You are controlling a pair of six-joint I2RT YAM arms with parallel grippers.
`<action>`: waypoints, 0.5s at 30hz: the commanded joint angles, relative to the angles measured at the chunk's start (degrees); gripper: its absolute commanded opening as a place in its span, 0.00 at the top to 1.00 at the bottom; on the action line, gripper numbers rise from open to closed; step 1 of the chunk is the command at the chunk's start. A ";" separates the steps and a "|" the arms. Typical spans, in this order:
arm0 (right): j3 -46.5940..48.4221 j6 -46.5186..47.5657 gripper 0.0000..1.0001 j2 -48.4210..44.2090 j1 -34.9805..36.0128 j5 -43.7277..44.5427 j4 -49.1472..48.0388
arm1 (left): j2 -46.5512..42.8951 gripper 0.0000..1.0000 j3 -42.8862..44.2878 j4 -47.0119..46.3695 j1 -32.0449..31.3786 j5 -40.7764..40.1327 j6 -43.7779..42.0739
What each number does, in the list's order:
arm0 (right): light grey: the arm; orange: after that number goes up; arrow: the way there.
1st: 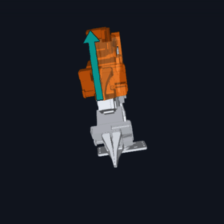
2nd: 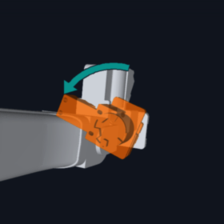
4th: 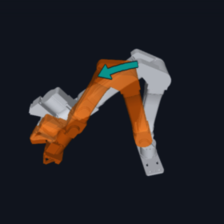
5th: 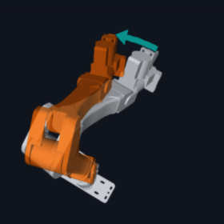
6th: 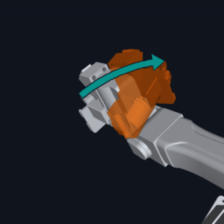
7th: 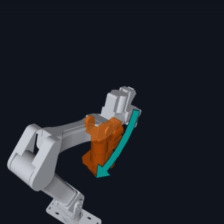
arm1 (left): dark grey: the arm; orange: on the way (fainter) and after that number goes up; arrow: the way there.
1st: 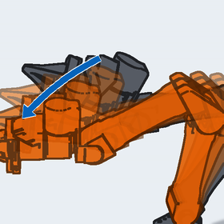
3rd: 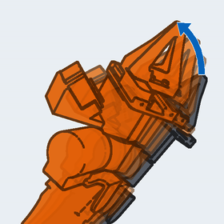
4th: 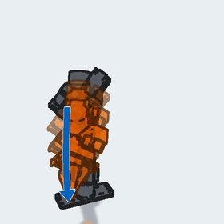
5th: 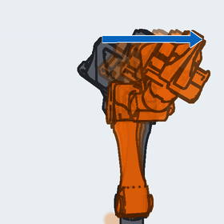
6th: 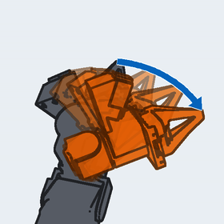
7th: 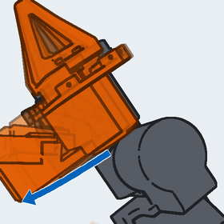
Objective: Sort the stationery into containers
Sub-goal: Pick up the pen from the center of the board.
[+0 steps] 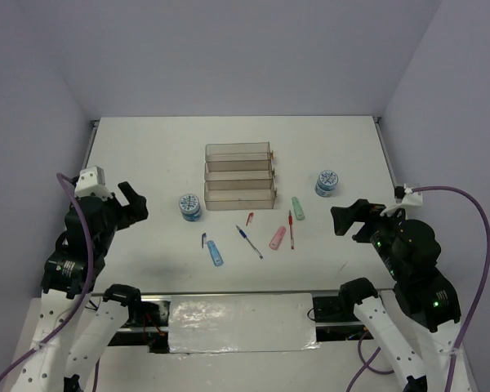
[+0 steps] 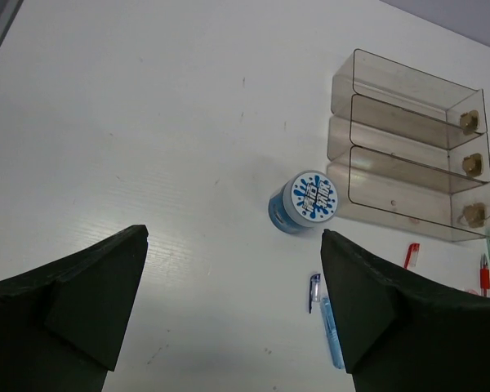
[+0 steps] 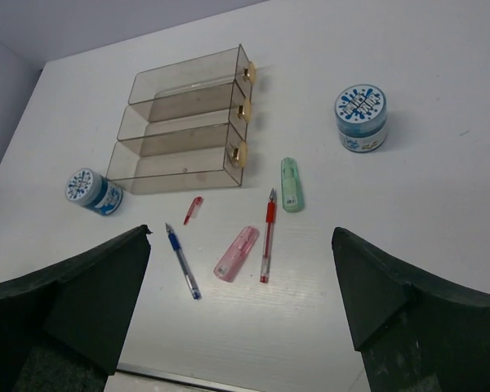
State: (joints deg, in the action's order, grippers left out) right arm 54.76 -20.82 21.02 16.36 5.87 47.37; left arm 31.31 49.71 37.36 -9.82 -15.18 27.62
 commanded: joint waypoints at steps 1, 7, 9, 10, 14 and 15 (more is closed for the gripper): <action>0.26 -0.19 0.00 -0.97 -0.10 -1.47 -0.96 | 0.42 0.01 1.00 -1.15 0.42 -2.40 1.39; -5.62 -1.94 0.00 -1.51 -0.10 -15.48 -10.53 | 1.91 0.01 1.09 -0.19 0.42 -4.42 2.70; -10.62 -4.75 0.00 1.73 -0.10 -22.45 -18.43 | 2.18 0.01 1.00 0.16 0.68 -5.73 3.41; -11.86 -5.80 0.00 3.75 -0.10 -25.52 -20.37 | 2.26 0.01 1.00 0.34 0.68 -6.00 3.67; -10.84 -4.68 0.00 19.54 12.40 -16.86 -22.86 | 1.56 0.01 0.39 0.34 0.77 -6.62 4.29; -9.43 -3.80 0.00 22.72 15.86 -12.07 -22.24 | 1.21 0.01 -0.23 0.08 0.86 -6.62 4.46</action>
State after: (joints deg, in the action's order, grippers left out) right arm 43.05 -25.34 35.86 23.40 -12.16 30.48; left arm 33.47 49.69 38.57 -9.39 -20.38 30.59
